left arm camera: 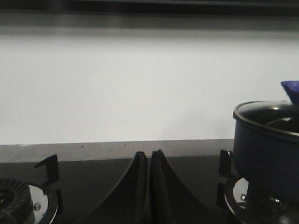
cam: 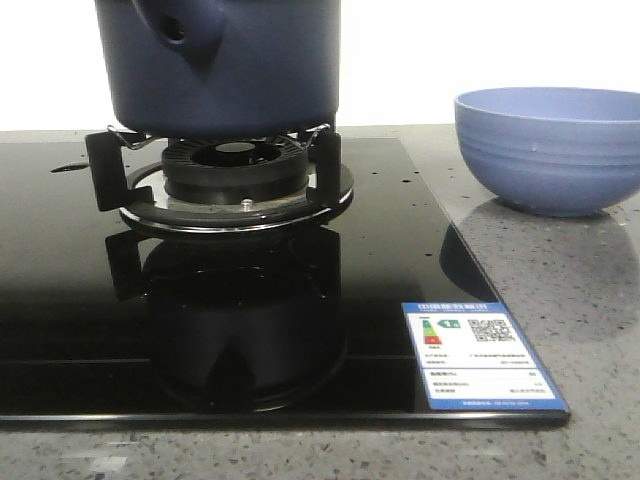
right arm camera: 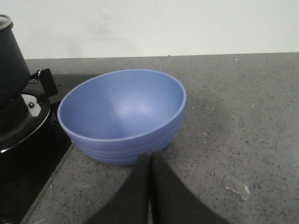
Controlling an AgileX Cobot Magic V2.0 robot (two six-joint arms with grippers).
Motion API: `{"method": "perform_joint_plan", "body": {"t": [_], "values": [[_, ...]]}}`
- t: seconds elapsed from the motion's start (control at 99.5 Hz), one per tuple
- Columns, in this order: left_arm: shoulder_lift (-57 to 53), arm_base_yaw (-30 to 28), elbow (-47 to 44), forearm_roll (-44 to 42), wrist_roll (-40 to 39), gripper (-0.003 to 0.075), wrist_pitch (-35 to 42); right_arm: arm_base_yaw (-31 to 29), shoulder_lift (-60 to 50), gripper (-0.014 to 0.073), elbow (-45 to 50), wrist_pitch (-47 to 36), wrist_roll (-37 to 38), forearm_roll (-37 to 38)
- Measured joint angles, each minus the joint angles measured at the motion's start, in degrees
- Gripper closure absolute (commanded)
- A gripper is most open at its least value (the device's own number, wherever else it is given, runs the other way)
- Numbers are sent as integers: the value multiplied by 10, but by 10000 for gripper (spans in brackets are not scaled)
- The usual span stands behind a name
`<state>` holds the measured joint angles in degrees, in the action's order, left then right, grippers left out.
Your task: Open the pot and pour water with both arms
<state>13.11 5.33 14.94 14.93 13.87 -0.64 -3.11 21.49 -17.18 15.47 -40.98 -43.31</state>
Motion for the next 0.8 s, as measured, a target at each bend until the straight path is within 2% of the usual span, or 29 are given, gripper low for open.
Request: {"method": "perform_joint_plan", "body": {"t": [0.08, 0.201, 0.322, 0.523, 0.804], "values": [[-26, -12, -41, -88, -91, 741, -2, 0, 0, 655, 0, 0, 0, 0], [-75, -23, -105, -117, -139, 741, -14, 0, 0, 655, 0, 0, 0, 0], [-124, -35, -148, -121, -148, 741, -18, 0, 0, 655, 0, 0, 0, 0], [-133, -60, -149, -100, -150, 741, -27, 0, 0, 655, 0, 1, 0, 0], [-133, -60, -149, -94, -151, 741, -27, 0, 0, 655, 0, 1, 0, 0]]}}
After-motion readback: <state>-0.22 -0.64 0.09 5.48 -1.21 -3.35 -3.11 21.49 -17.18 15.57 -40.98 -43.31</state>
